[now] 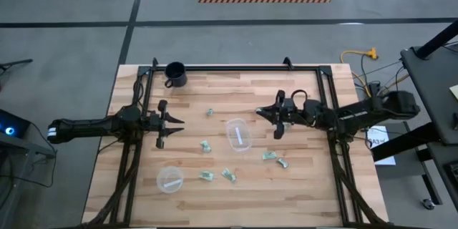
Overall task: Pick and place items into bin
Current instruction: Put the stevia packet into the transparent bin
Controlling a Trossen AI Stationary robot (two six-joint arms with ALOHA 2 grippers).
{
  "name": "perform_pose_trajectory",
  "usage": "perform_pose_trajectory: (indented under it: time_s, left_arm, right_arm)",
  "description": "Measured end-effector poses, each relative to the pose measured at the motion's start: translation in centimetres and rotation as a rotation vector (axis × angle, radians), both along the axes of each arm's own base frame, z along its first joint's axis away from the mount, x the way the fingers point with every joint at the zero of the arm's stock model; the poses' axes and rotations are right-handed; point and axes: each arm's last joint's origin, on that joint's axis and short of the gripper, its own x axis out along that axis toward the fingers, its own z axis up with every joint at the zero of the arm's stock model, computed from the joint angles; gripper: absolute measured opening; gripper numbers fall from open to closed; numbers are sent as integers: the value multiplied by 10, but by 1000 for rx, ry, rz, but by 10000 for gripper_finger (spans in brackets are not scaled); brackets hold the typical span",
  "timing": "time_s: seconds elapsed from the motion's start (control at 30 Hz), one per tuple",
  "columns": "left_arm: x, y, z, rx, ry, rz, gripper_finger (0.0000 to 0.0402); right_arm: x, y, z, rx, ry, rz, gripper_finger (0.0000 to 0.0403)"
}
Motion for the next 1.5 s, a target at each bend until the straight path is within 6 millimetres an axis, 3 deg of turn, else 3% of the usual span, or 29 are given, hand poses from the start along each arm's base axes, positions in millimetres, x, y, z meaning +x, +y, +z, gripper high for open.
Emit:
perform_pose_trajectory:
  time_s: [0.3, 0.53, 0.8, 1.03, 1.5]
  left_arm:
    - [0, 0, 0, 0, 1, 0, 94]
    - [0, 0, 0, 0, 2, 0, 94]
    - [0, 0, 0, -1, 2, 0, 94]
    - [0, 0, 0, 0, 1, 0, 94]
    - [0, 0, 0, 0, 1, 0, 94]
  right_arm:
    - [36, 16, -5, -6, 28, 87, 21]
    - [58, 29, -23, 4, 101, 138, 21]
    - [79, 32, -47, 26, 186, 140, 20]
    - [81, 31, -60, 30, 228, 104, 20]
    - [79, 30, -66, 30, 262, 78, 43]
